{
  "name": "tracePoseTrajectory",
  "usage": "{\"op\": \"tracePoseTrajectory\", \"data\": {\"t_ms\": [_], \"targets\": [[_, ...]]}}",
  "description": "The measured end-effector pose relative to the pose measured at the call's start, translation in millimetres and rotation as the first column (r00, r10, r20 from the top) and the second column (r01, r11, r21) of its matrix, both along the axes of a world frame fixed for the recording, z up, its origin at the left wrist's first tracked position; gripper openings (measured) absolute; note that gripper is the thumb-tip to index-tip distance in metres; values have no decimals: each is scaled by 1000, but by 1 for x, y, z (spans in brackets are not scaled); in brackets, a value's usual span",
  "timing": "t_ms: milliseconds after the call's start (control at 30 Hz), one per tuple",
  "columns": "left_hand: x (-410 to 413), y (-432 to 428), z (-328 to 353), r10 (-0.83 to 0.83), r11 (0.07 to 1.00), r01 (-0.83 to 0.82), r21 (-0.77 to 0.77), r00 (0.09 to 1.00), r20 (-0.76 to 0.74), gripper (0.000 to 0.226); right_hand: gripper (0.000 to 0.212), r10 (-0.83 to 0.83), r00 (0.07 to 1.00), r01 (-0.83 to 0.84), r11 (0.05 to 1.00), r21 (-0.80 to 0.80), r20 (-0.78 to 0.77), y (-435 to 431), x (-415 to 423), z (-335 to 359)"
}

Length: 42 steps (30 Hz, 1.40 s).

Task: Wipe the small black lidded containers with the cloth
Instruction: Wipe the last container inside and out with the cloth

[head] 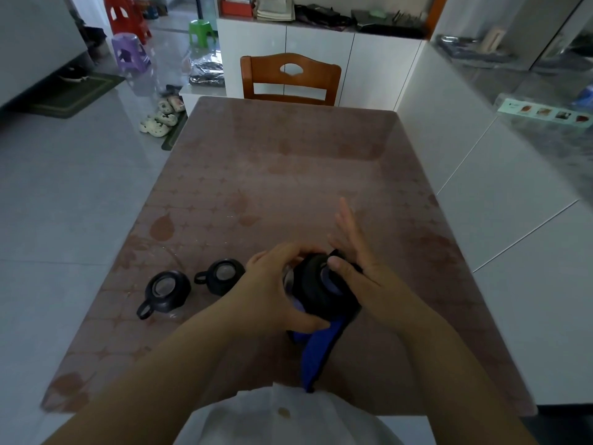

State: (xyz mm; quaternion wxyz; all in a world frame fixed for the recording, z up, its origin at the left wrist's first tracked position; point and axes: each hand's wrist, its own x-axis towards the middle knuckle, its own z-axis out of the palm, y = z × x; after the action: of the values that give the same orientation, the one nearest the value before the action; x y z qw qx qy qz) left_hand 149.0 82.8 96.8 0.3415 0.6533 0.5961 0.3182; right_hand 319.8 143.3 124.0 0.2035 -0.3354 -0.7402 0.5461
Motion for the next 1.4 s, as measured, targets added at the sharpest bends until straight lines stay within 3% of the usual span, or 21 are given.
{"op": "tracePoseTrajectory", "data": {"t_ms": [133, 200, 267, 367, 433, 500, 567, 633, 800, 900, 967, 1033, 1133, 1300, 1400], "targets": [[-1, 2, -2, 58, 998, -56, -33, 996, 66, 74, 65, -219, 974, 215, 975, -64, -58, -1, 8, 0], [-2, 2, -4, 89, 995, -86, -42, 994, 67, 71, 64, -285, 945, 270, 957, -106, -159, 0, 10, 6], [-1, 2, -8, 100, 993, -96, -68, 994, 53, 72, 66, -277, 935, 253, 959, -129, -222, -2, 5, 11], [6, 4, -10, 98, 994, -94, -59, 993, 70, 75, 66, -179, 976, 172, 983, -67, -120, -12, -19, 19], [7, 5, -9, 103, 994, -101, -50, 993, 50, 77, 52, -170, 965, 141, 979, -147, -202, -14, -14, 10], [3, 4, -9, 118, 990, -113, -82, 991, 66, 80, 41, -146, 979, 129, 984, -119, -144, -6, -7, 8], [0, 3, -9, 125, 987, -114, -111, 988, 95, 84, 50, -174, 967, 109, 943, -314, -188, 4, -13, 5], [-1, 2, -7, 133, 984, -115, -139, 983, 127, 79, 53, -160, 977, 126, 965, -229, -138, 4, -10, -6], [1, 2, -5, 174, 974, -126, -190, 950, 260, 66, 11, -305, 950, 293, 946, -137, -72, -4, -10, -11], [4, 4, 1, 173, 978, -128, -163, 939, 296, 65, 30, -332, 933, 276, 909, -313, -142, -16, -12, -12], [6, 4, 4, 162, 983, -129, -128, 944, 289, 64, 65, -297, 929, 208, 913, -351, -222, -19, -14, -21], [5, 4, 4, 166, 984, -136, -119, 941, 294, 61, 64, -306, 911, 195, 910, -365, -277, -21, -15, -15], [4, 3, 1, 186, 979, -148, -139, 931, 314, 61, 42, -320, 913, 248, 928, -279, -254, -17, -18, -14], [-1, 1, -3, 177, 981, -146, -131, 944, 279, 62, 54, -384, 857, 342, 923, -177, -343, -7, -12, 1], [-4, 0, -2, 179, 980, -153, -125, 957, 229, 69, 61, -392, 886, 432, 891, 136, -247, 3, -2, 13]]}}
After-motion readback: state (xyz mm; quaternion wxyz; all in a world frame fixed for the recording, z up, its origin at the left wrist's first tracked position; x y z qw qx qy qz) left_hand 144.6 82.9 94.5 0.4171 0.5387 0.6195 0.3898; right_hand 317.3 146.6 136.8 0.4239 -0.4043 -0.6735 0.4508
